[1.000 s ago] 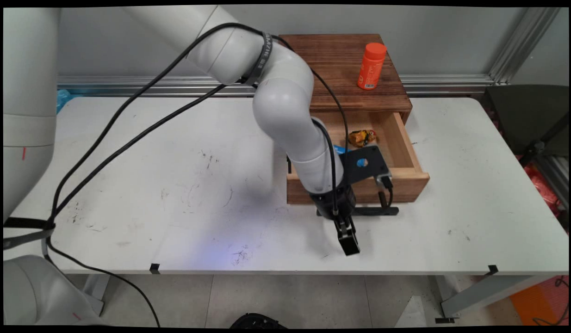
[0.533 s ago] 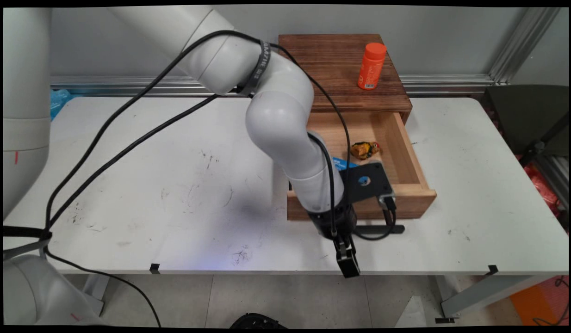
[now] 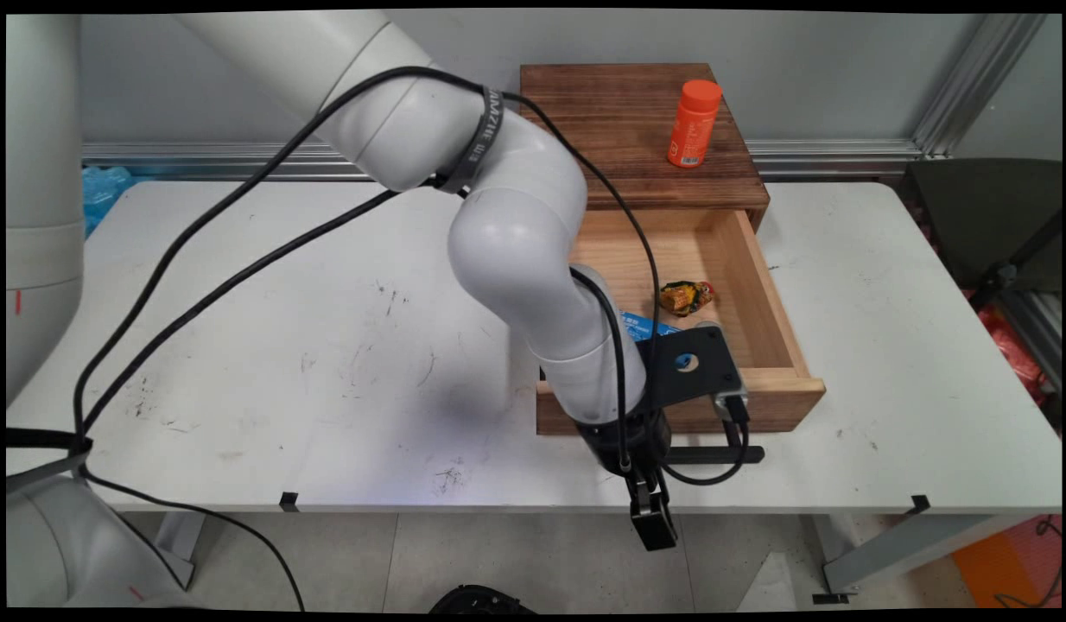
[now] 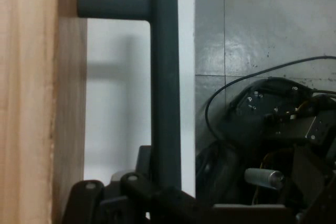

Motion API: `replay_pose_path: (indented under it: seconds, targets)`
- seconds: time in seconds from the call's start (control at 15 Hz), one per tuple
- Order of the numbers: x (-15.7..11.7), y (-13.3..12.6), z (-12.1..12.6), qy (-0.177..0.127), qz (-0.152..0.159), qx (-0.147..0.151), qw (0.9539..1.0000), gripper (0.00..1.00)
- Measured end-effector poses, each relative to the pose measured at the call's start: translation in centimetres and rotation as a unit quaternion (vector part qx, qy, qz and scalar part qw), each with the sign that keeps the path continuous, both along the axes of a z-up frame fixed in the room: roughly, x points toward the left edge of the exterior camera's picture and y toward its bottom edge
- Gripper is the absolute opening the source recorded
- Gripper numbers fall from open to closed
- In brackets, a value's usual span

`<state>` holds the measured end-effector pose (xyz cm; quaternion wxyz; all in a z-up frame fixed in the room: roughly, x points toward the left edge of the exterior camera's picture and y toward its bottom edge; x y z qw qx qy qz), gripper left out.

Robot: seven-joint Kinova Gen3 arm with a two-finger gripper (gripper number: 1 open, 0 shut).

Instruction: Open the drawer

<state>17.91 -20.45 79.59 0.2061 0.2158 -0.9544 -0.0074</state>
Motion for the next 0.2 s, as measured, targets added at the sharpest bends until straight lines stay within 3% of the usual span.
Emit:
replay_pose_path:
  seconds: [0.2]
  targets:
    - [0.04,0.25,0.27,0.001,-0.001,-0.003,1.0000,1.00]
